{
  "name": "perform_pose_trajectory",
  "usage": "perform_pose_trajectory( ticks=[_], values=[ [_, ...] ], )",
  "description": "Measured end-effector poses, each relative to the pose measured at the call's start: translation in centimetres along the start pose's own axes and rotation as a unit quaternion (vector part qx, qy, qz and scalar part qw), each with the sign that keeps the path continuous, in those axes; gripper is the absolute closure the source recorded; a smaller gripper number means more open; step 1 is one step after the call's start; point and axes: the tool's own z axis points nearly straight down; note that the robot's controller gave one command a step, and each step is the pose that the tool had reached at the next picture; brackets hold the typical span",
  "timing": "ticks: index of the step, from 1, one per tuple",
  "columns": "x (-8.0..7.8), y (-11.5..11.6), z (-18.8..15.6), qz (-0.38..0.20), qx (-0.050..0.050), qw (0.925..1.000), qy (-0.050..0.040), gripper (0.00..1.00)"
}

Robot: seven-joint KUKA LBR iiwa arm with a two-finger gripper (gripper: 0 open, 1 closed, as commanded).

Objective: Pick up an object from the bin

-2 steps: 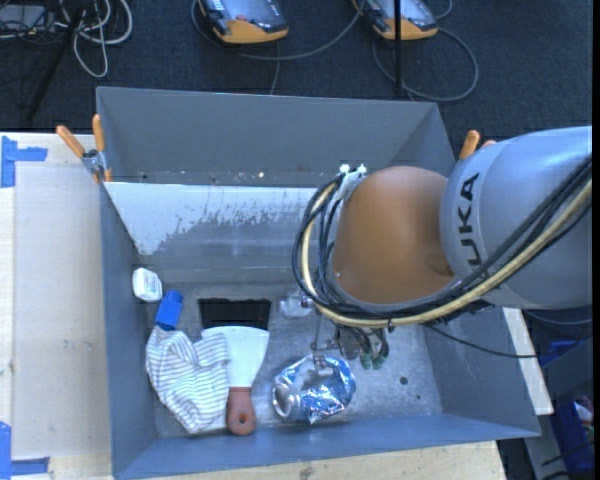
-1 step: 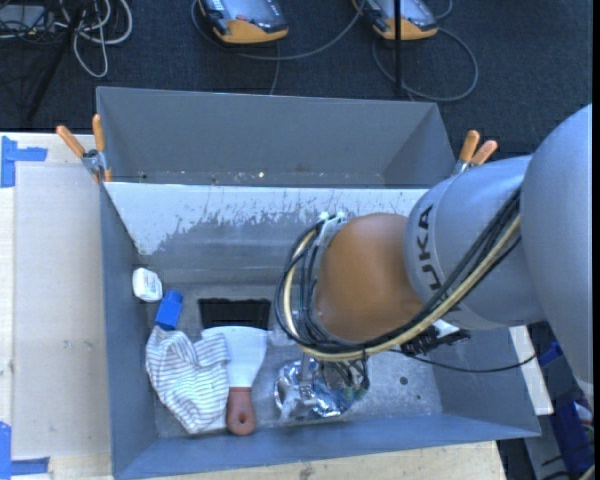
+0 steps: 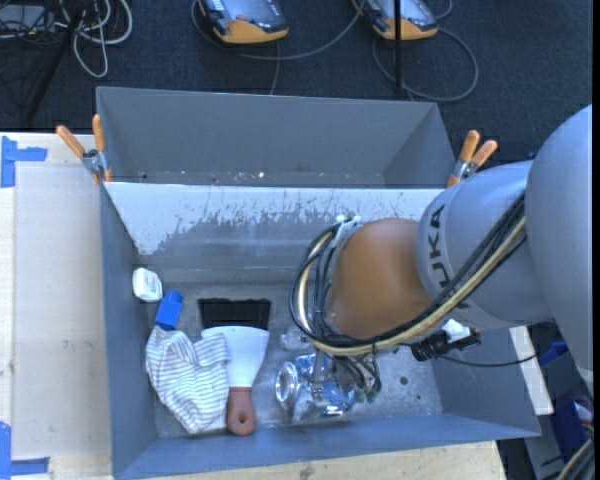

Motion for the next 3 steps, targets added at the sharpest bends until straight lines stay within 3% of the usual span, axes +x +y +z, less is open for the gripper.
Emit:
perform_pose_trajectory(
  ticks=[1, 2, 3],
  values=[
    [-3.3, 0.5, -0.9, 0.075, 0.000, 0.9972, -0.0037, 0.00],
    [-2.2, -3.2, 0.0, 0.070, -0.002, 0.9975, -0.0044, 0.00],
    [-1.1, -6.6, 1.5, 0.050, -0.003, 0.9987, -0.0056, 1.00]
  ],
)
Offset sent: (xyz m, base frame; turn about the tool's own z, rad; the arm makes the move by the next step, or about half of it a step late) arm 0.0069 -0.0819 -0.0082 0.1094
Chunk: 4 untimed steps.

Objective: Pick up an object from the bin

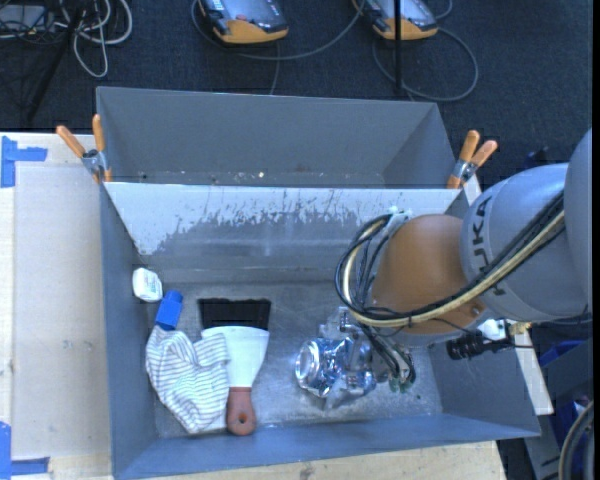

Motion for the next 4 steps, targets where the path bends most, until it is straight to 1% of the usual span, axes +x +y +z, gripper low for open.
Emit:
perform_pose_trajectory(
  ticks=[1, 2, 3, 4],
  values=[
    [0.0, 0.0, 0.0, 0.000, 0.000, 1.0000, 0.0001, 1.00],
    [0.5, 0.4, -3.3, -0.004, 0.003, 1.0000, 0.0050, 1.00],
    [0.3, 0.6, -7.3, -0.004, 0.002, 1.0000, 0.0013, 1.00],
    [-0.7, 0.8, -10.5, -0.005, 0.002, 1.0000, 0.0022, 1.00]
  ],
)
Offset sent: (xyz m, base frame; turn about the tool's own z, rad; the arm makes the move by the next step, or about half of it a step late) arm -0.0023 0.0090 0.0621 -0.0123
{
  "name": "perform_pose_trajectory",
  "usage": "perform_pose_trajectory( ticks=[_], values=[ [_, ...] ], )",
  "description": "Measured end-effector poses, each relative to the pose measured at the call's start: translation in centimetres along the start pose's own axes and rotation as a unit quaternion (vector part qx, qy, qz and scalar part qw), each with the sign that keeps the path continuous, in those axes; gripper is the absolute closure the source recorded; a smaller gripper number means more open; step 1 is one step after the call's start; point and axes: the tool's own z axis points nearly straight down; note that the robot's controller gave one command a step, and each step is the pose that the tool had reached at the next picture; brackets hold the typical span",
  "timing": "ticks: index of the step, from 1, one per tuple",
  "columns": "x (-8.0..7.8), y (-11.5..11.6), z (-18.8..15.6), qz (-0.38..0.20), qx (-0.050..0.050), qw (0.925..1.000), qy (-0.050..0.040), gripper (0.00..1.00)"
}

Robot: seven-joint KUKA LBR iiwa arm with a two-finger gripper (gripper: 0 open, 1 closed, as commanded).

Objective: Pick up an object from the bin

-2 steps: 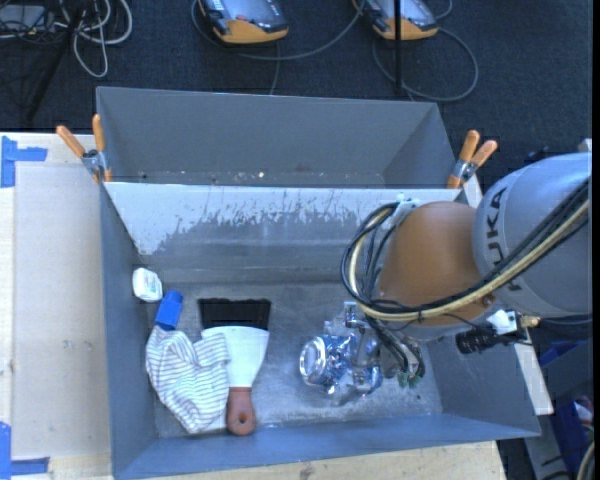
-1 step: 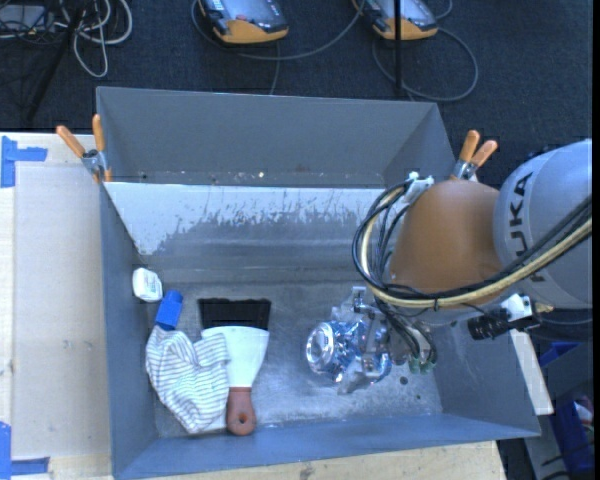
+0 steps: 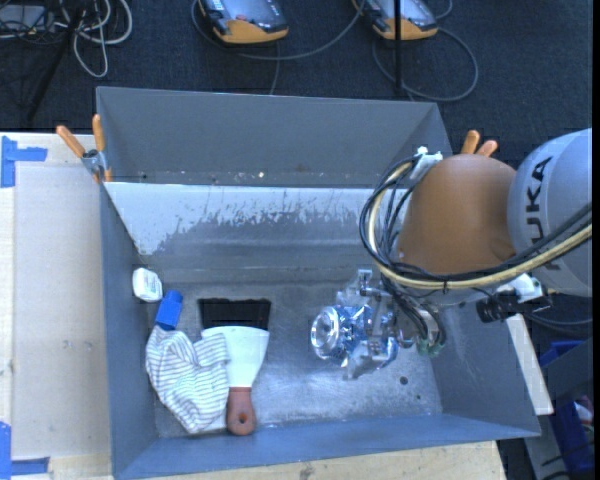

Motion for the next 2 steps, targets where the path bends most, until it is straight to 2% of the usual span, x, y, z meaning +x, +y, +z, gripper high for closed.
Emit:
perform_pose_trajectory(
  ticks=[1, 2],
  values=[
    [0.3, 0.1, -1.2, 0.002, 0.000, 1.0000, -0.0003, 1.00],
    [0.2, 1.2, -22.3, 0.033, 0.000, 0.9995, -0.0008, 1.00]
  ],
)
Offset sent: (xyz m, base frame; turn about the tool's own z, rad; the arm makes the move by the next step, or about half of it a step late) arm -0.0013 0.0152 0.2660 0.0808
